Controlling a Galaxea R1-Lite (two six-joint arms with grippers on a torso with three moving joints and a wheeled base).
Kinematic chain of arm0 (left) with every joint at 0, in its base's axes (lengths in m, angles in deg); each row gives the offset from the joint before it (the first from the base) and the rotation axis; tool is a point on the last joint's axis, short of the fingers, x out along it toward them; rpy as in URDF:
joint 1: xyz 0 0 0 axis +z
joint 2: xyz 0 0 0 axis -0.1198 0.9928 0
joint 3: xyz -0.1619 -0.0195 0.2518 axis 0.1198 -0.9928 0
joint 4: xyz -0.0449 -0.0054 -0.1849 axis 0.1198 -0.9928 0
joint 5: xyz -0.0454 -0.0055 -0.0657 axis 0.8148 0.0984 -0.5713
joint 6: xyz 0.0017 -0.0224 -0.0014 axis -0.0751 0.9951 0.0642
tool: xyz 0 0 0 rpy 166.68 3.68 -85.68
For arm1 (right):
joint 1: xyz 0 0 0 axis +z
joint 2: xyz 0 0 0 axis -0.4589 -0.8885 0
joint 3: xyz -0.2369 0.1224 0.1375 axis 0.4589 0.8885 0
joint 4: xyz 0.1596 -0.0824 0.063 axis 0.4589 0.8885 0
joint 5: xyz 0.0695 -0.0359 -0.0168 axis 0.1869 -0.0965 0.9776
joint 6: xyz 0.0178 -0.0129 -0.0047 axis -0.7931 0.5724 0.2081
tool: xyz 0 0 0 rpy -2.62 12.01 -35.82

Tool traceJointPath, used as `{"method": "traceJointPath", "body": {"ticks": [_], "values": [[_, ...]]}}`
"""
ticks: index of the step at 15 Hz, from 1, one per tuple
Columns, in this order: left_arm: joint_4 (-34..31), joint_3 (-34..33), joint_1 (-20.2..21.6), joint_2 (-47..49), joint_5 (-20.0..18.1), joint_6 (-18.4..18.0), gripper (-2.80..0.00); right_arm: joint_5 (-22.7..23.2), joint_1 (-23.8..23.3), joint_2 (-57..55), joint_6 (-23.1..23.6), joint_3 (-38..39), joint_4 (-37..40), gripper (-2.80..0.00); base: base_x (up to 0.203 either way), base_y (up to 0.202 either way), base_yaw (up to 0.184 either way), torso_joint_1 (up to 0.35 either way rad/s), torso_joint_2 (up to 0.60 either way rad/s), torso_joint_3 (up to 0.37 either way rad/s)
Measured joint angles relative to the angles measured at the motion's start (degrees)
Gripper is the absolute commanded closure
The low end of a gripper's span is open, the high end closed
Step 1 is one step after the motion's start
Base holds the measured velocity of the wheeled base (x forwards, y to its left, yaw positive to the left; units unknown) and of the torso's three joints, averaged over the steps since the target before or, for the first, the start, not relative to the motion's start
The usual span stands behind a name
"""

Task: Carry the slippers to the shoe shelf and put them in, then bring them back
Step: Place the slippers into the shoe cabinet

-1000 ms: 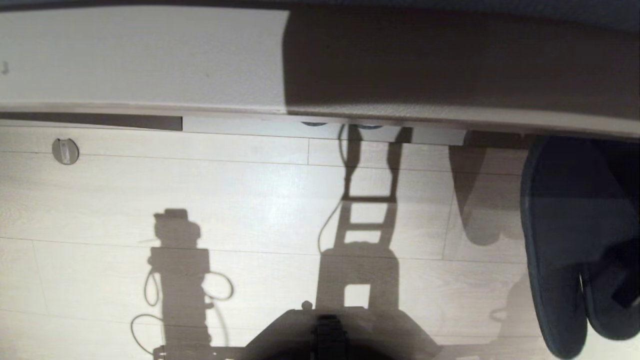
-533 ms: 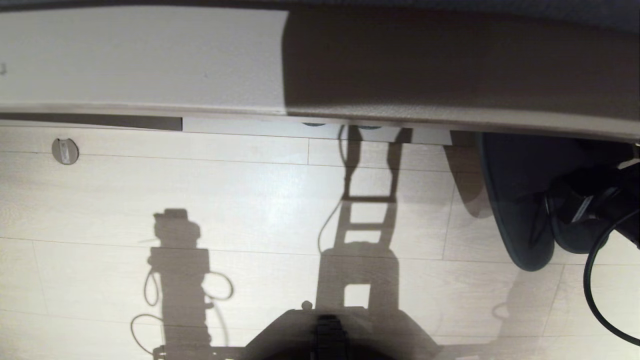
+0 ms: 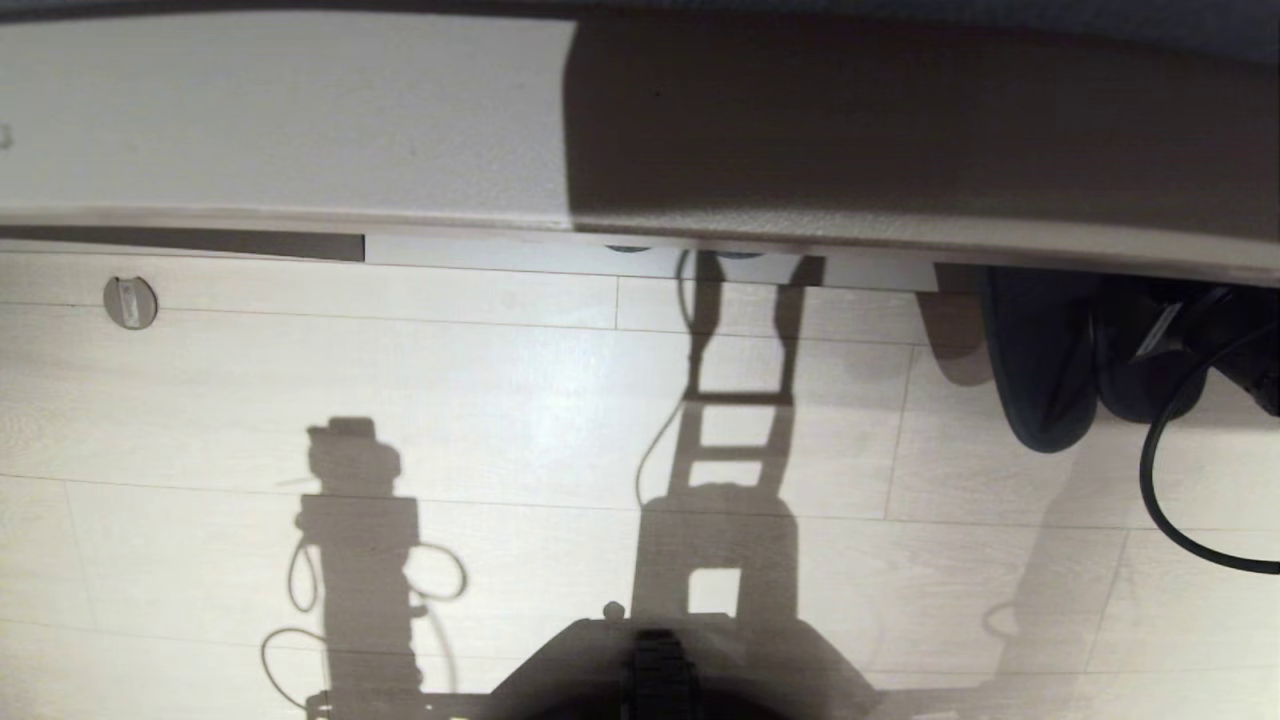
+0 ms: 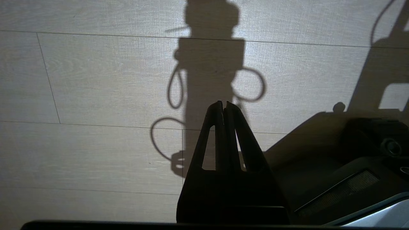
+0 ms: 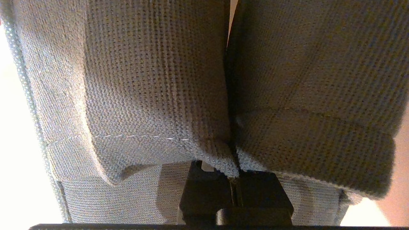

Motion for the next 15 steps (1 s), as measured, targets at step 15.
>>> {"method": "traceJointPath", "body": {"ticks": [15], "values": [[0.00,0.00,0.00,0.00,0.00,0.00,0.00,-0.69,-0.71,-10.77,-6.56,-14.62,-1.82,0.00,0.000,0.000,0.000,0.000,0.00,0.000]]}}
